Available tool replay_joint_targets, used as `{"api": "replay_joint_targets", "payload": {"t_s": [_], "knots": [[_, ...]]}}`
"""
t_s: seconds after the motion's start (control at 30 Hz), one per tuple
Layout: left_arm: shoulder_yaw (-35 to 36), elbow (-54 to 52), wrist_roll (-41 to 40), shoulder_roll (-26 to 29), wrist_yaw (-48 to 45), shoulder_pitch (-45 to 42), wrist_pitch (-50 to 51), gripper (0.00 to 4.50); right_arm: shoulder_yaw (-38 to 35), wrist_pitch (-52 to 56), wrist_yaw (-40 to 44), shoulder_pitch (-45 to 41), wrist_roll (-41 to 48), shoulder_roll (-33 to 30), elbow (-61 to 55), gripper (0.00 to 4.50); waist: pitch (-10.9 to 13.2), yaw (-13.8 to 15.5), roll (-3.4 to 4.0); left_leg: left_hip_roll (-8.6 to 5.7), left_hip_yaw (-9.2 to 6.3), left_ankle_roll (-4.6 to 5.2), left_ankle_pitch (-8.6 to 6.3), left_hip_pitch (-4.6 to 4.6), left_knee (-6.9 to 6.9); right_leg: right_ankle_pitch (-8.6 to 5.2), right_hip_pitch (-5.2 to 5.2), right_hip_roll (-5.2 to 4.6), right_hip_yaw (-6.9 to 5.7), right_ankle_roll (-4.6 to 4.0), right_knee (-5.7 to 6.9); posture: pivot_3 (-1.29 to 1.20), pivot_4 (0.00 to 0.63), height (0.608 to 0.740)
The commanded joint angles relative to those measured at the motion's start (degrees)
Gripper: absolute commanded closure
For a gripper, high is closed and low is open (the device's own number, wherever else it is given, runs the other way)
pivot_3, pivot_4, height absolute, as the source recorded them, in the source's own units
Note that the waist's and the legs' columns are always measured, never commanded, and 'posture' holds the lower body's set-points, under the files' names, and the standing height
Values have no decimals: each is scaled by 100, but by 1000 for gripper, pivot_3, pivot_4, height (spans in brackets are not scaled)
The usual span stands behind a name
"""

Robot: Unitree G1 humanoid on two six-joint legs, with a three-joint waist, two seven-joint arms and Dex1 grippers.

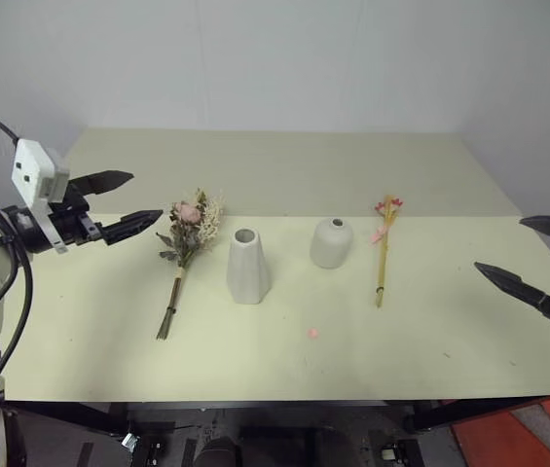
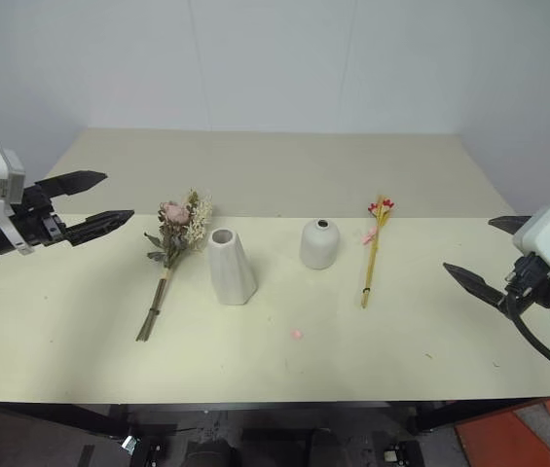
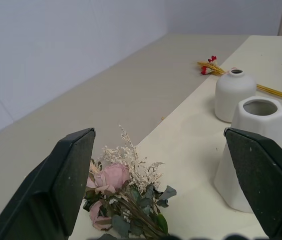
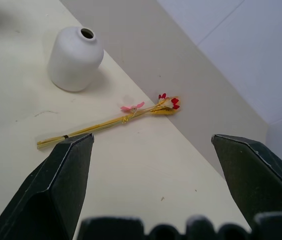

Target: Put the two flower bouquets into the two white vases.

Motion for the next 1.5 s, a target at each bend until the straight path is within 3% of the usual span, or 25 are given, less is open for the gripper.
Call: {"api": "replay_joint_targets", "payload": {"t_s": [0.03, 0.33, 0.47, 0.53, 0.63, 0.77, 0.87, 1.13, 1.5], "knots": [[22, -22, 10, 54, -37, -149, -92, 0, -105, -92, -90, -136, -92, -9, -43, 38, 0, 0, 0, 0, 0, 0, 0, 0, 0, 0, 0, 0, 0, 0, 1, 0, 150, 740], [248, -113, -52, 190, -193, 58, -189, 0, 22, -67, -6, -215, -107, -27, 64, 38, 0, -6, 0, 0, 0, 0, 0, 0, 0, 2, 0, 0, 0, -3, 0, 0, 150, 740], [210, -252, -119, 129, -231, 39, -136, 0, 587, 1067, -265, -769, 285, -404, 216, 38, 0, -22, 0, 0, 2, 0, 0, 3, 1, 1, 1, -1, 2, -2, 3, 0, 150, 740], [88, -337, -81, 96, -271, 3, -166, 0, 1247, 2211, -447, -1551, 705, -720, 545, 38, 1, -38, 2, 1, 3, 0, 0, 7, 0, 2, 1, 0, 3, -5, 4, 0, 150, 740], [-319, -308, 345, 203, -440, -8, -455, 0, 2553, 3513, -1179, -3352, 701, -295, 1348, 38, 1, -75, 1, 3, 6, 0, 0, 13, -1, 10, 3, 1, 5, -24, 4, 0, 150, 740], [-459, -223, 408, 181, -490, -144, -542, 0, 3515, 4250, -1705, -4571, 415, 401, 2288, 38, 1, -51, 0, 4, 2, 0, 0, -6, -8, 7, -17, 6, 2, -34, 3, 0, 150, 740], [-545, -313, 449, 170, -477, -160, -547, 0, 4013, 4193, -1877, -5020, 139, 755, 3014, 38, 1, -24, 1, -3, 2, -1, 1, -79, 0, 15, -96, -1, 4, -35, 21, 0, 150, 740], [-712, -784, 429, 168, -556, -34, -440, 0, 5057, 3540, -1722, -5924, -527, 1378, 4932, 38, 2, -29, 3, -9, 4, 0, 1, -149, 8, 30, -142, -8, -3, -17, 17, 0, 150, 740], [-453, -1313, 352, 260, -334, 239, -174, 0, 5254, 2956, -1432, -6599, -1053, 2096, 6483, 38, 3, -70, 5, -5, 6, -6, 6, -164, 8, 34, -175, -2, -2, -23, 33, 0, 150, 740]]}}
